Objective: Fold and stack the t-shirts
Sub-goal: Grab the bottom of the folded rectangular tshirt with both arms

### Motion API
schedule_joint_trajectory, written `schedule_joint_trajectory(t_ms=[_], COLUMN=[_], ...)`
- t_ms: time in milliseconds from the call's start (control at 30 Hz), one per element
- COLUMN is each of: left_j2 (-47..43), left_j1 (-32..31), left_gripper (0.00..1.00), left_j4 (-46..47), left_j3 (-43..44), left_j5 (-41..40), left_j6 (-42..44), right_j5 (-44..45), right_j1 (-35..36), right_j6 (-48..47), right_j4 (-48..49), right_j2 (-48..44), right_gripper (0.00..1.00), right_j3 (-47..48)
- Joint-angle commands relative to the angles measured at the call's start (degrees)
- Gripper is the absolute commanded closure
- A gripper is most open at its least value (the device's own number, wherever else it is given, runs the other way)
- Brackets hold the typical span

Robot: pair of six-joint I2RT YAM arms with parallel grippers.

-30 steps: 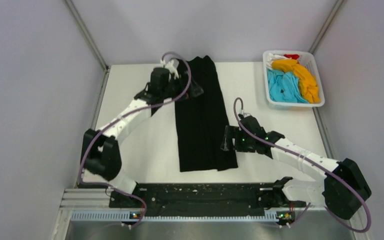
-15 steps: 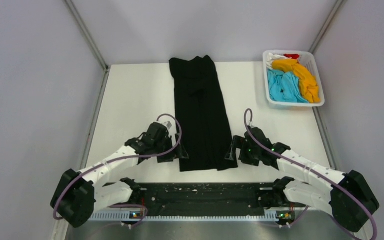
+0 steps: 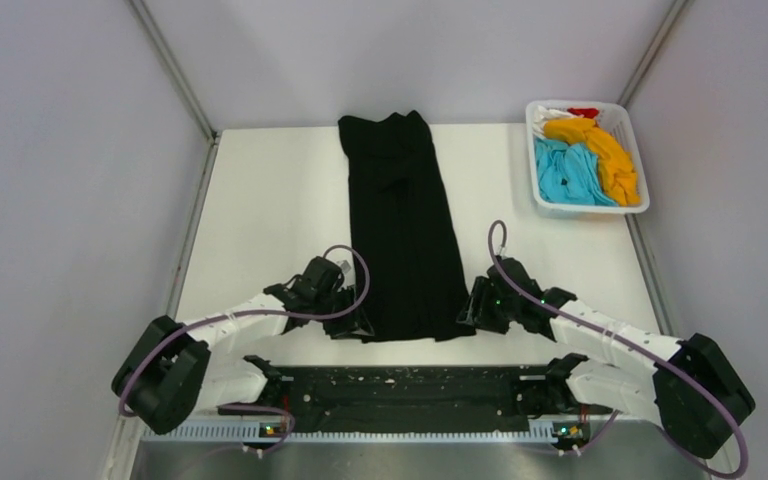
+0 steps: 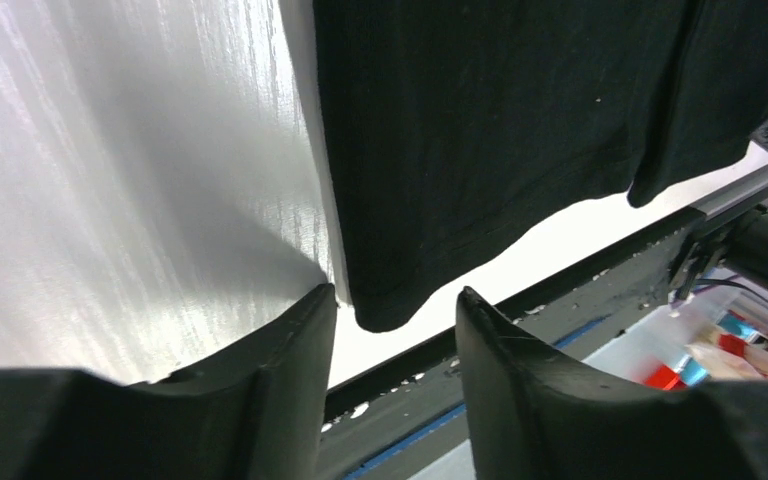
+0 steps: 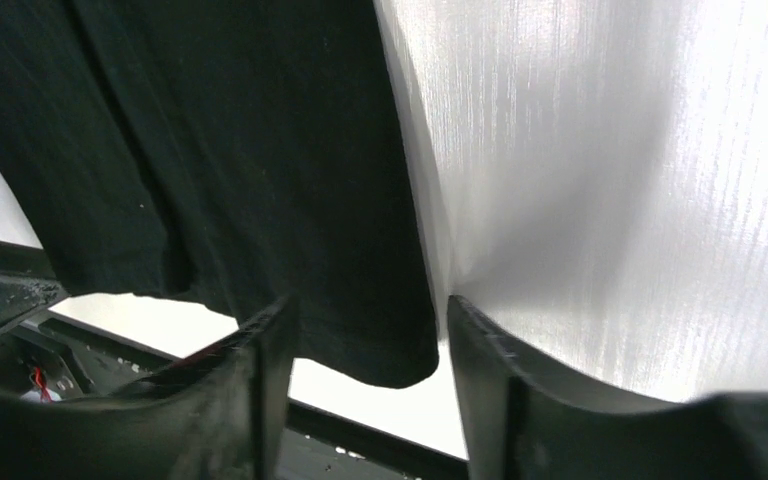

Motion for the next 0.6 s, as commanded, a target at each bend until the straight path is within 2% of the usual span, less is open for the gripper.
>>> schedule_joint_trajectory(t_ms=[0,200,233,300,333,433,567], left_j2=[2.9,2.8,2.7,2.6,2.3,0.2,-5.7], left_j1=[-0.5,-0.7,-0.7,-0.7,-0.8,-1.3,-3.8], left_gripper=[0.61,0.78,0.82,1.0,1.0,1.0,1.0], left_j4=[1.9,1.8,1.8,1.9,1.9,2.0,2.1], left_j3=[-0.4,-1.8,-1.8,-1.9,-1.9,-3.3,-7.6], left_j5=[-0.5,-1.8,-2.3,-2.5,-2.2,-1.1,1.2], left_j6=[0.8,-0.2,-0.4,-0.4,-0.5,-1.4,-7.1], right_j5=[-0.8,-2.8,-3.3,-4.6,-5.8,-9.3,-13.0], right_j1=[-0.7,-0.7,-0.7,-0.7,-0.7,-0.7,0.1], right_j6=[0.3,0.2,0.3,0.3,0.2,0.7,4.5], right_j4=[0.4,0.8,1.2,1.9,2.1,2.1,1.8], right_j2=[2.0,1.3,1.3,1.2,1.1,0.4,-3.9], right_gripper=[0.56,0.82,0.86,0.97,1.0,1.0,1.0], right_j3=[-1.5,-3.2,-3.5,-4.0,-4.1,-5.1,-9.0])
